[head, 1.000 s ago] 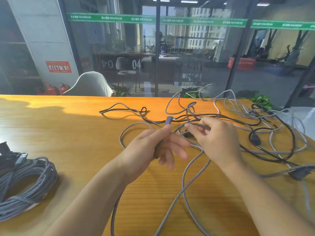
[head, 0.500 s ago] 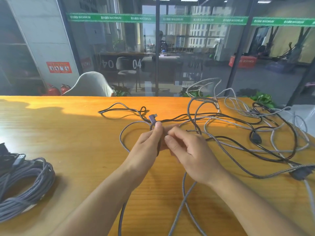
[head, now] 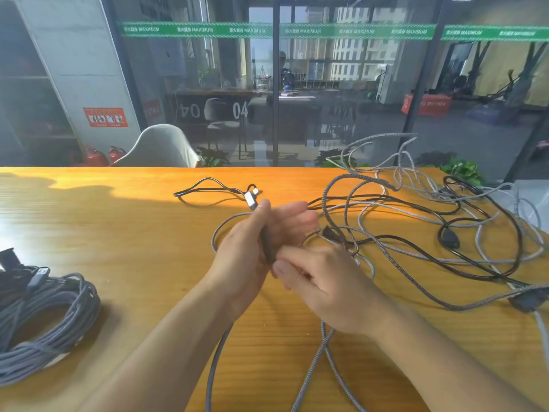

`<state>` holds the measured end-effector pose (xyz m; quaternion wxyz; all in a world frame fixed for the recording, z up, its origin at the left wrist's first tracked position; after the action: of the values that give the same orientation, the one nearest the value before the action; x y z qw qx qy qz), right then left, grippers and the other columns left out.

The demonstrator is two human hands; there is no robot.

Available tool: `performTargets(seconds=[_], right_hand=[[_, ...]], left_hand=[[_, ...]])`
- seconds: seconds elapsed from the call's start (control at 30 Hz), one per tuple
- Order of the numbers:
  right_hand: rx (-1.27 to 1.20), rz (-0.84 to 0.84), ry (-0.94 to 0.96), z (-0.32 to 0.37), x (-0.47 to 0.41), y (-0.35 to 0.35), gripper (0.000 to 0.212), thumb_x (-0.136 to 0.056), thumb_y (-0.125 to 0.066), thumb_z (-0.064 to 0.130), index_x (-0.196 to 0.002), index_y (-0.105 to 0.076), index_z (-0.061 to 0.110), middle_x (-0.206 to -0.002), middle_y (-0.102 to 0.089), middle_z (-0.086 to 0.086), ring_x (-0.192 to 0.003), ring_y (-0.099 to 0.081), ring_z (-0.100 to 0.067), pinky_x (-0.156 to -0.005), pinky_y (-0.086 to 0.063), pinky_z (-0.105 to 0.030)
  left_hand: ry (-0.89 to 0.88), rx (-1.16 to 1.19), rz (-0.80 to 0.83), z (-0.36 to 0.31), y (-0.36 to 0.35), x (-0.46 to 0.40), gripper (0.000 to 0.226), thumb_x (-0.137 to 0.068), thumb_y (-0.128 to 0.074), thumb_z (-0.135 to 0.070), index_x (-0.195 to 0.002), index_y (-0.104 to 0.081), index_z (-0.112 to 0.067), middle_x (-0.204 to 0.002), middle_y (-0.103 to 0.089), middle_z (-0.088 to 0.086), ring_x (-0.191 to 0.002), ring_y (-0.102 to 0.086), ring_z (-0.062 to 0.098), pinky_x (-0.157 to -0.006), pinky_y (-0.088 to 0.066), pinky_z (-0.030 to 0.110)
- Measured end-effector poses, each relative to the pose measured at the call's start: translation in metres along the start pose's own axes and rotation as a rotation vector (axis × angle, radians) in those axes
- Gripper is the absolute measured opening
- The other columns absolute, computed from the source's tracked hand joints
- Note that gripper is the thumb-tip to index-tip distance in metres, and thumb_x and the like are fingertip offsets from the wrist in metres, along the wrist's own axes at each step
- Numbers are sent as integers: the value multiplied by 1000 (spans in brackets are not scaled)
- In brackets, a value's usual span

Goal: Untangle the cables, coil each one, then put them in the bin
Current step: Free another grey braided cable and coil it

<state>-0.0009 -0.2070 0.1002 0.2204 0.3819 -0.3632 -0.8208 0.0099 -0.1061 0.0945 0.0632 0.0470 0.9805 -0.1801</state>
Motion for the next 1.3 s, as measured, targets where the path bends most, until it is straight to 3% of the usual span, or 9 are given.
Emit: performTargets(seconds=[0.1, 0.2, 0.33, 0.53, 0.73, 0.87, 1.0, 1.1, 1.3], right_hand=[[-57, 174, -17, 1, 3, -16, 34, -107, -35, 52, -90, -51, 27, -73, -62, -1, -69, -57, -24, -66, -46, -46], [2, 254, -24, -3, 4, -19, 42, -107, -30, 56, -90, -52, 24, -75, -63, -1, -71, -58, -23, -69, -47, -46], [51, 293, -53, -17, 5, -12, 49, -109, -29, 56, -95, -57, 17, -76, -58, 2, -71, -50, -17, -70, -44, -40], [276, 272, -156, -40, -2, 15, 65, -78, -32, 91, -91, -59, 33, -89, -61, 13, -85, -56, -7, -74, -44, -26], [521, 269, -192, -32, -2, 34, 53, -90, -30, 82, -94, -55, 35, -83, -56, 16, -82, -52, -3, -68, -35, -30], [622, 370, -365, -35, 9, 46, 38, -107, -28, 59, -100, -57, 36, -86, -60, 15, -85, -58, -8, -73, -42, -34], [126, 574, -701, -74, 43, 52, 41, -109, -37, 52, -98, -68, 28, -72, -65, 7, -65, -59, -12, -72, -50, -35], [-244, 537, -695, -80, 46, 47, 42, -107, -48, 47, -97, -73, 15, -64, -57, 1, -57, -49, -17, -71, -46, -36], [6, 245, -729, -89, 24, 38, 37, -107, -51, 43, -88, -76, 22, -55, -54, 5, -48, -46, -14, -58, -40, -29]], left_hand=[[5, 112, -16, -9, 3, 0, 51, -111, -34, -34, -115, -75, -5, -115, -77, 16, -113, -73, 26, -95, -54, 34], [25, 165, -28, -16, 3, 4, 52, -108, -41, -34, -86, -82, -11, -87, -77, 6, -82, -76, 21, -70, -59, 26], [67, 191, 75, -18, -5, 8, 46, -108, -41, -35, -68, -58, -18, -54, -34, -7, -44, -33, 10, -48, -32, 23], [125, 84, 157, -9, -7, 8, 50, -107, -41, -34, -58, -42, -21, -54, -22, -8, -47, -18, 10, -51, -13, 29], [24, -10, 29, -21, 9, 5, 54, -110, -38, -29, -56, -41, -21, -55, -20, -6, -48, -14, 13, -49, -13, 28], [-40, -87, -10, -28, 17, 4, 56, -111, -37, -27, -56, -43, -20, -54, -23, -5, -48, -15, 14, -47, -16, 26], [-47, -124, -43, -31, 28, 3, 55, -111, -38, -27, -57, -41, -20, -56, -23, -4, -50, -15, 15, -49, -14, 29], [-38, -61, -42, -35, 30, 4, 55, -110, -38, -28, -55, -39, -21, -53, -22, -7, -47, -15, 13, -49, -12, 29], [127, 28, 265, -18, -10, 15, 51, -98, -51, -38, -49, -44, -26, -48, -25, -13, -40, -21, 4, -42, -17, 21]])
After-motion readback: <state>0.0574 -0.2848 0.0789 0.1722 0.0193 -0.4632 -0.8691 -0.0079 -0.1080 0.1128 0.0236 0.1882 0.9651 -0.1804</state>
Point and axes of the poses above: each hand's wrist, its own x-axis away from the middle knuckle, its own y-axis out of the back of the hand, z = x × y, the point moved 8 cm from there along -x, towards the middle knuckle
